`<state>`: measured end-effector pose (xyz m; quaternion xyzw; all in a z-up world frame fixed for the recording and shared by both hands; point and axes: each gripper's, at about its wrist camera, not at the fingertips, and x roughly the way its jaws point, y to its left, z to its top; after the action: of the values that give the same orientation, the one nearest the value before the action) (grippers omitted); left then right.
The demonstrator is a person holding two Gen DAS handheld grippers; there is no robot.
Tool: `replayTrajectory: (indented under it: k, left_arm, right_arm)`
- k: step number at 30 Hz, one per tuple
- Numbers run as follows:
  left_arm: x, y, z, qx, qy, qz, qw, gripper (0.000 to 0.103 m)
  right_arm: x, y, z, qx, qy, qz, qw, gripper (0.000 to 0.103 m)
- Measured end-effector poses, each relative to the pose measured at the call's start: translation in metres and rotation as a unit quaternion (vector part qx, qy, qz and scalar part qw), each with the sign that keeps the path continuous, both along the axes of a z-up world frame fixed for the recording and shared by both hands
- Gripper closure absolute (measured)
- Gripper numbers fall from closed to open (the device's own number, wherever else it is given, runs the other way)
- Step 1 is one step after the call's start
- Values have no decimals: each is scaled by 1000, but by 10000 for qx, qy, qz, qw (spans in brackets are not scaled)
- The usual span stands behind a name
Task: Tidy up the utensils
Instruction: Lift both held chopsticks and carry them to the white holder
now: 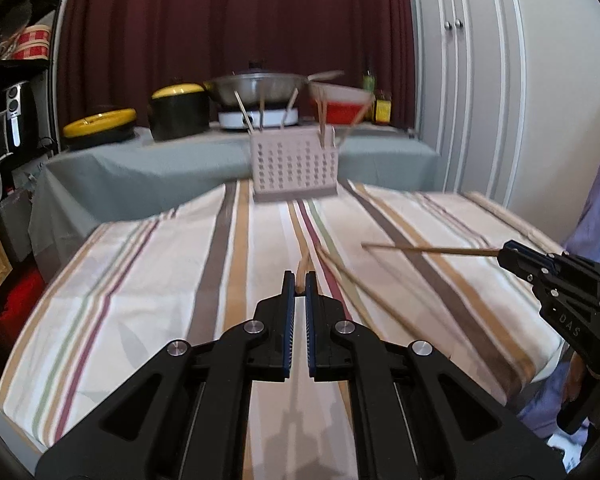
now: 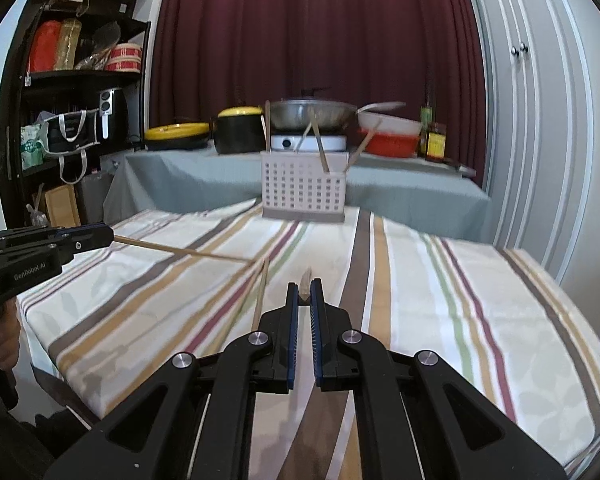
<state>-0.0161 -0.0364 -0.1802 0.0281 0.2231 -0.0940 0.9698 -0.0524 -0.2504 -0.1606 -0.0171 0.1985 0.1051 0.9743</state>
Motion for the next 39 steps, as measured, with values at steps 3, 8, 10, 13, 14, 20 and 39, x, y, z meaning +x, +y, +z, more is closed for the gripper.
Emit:
replayTrajectory:
  k: [3,8,10,13,14,20,39]
  left_arm:
    - [-3,7,16,-112,-161,46,9998,98]
    - [-5,16,37,-245,-354,101,9990,98]
    - [-5,20,46,-298,-432,140,9985,98]
    - [-5,25,59,-360,-515,179,9979,98]
    - [-6,26,63,-366,-544,197,9977,98]
    - [0,33,77,-392,-621,236,9970,98]
    - [47,36,95,-481,-697,292,9960,98]
  right_arm:
    - [0,0,12,6,-132,0,9999,96]
    - [2,-1,29,68,-283,7,9996,96]
    - [2,-2,36,107,-336,12,9994,96]
    - [4,-4,44,123,-390,6,9992,96]
    - [5,-4,47,132,-397,6,9991,96]
    - [16,-7,57,217,-360,25,9991,96]
    - [59,-3,77,187,-474,16,9987,96]
